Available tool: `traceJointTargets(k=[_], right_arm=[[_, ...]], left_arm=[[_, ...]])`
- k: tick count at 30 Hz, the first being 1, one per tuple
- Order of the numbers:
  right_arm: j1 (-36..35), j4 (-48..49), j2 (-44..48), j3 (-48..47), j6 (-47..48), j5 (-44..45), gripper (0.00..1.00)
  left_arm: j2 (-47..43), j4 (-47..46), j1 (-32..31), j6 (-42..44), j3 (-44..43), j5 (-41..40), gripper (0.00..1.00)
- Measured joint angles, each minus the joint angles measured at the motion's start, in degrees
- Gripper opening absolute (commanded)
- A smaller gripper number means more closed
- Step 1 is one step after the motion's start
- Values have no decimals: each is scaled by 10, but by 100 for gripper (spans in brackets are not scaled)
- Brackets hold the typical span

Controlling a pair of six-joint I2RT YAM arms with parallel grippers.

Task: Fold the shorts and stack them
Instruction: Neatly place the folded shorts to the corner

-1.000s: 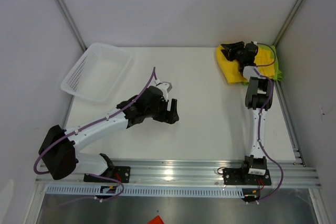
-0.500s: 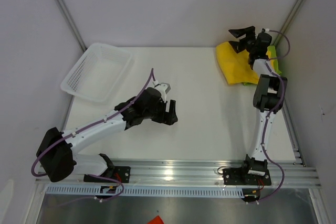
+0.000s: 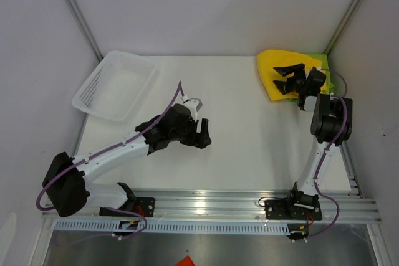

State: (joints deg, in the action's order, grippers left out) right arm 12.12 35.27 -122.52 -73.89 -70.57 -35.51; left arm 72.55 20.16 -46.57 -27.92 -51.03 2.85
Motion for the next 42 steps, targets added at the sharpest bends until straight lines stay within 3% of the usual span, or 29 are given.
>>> traceJointTargets(k=[5,8,15,18,19,30,34,42], right_arm=[[-1,96,-80,26,-23,-20,77],[-3,113,-82,20,-32,-25,79],[-8,51,-68,-13,-17,-25,81],[-9,11,-36,-21,0,-26,89],[-9,-5,-19,-24,11,-26,99],[-9,-184,286,3,221,0,99],[-21,-227,421,84,285,24,100],[-71,-322,704,320,367,67,99]], left_arm=[[-2,0,0,0,5,3,84],[-4,0,0,0,6,2,84],[-13,1,0,0,6,2,84],[-14,1,0,0,6,2,85],[-16,1,0,0,6,2,85],[-77,13,2,0,7,-34,90],[-130,8,4,-5,26,-58,99],[-291,-9,7,-12,119,-127,99]])
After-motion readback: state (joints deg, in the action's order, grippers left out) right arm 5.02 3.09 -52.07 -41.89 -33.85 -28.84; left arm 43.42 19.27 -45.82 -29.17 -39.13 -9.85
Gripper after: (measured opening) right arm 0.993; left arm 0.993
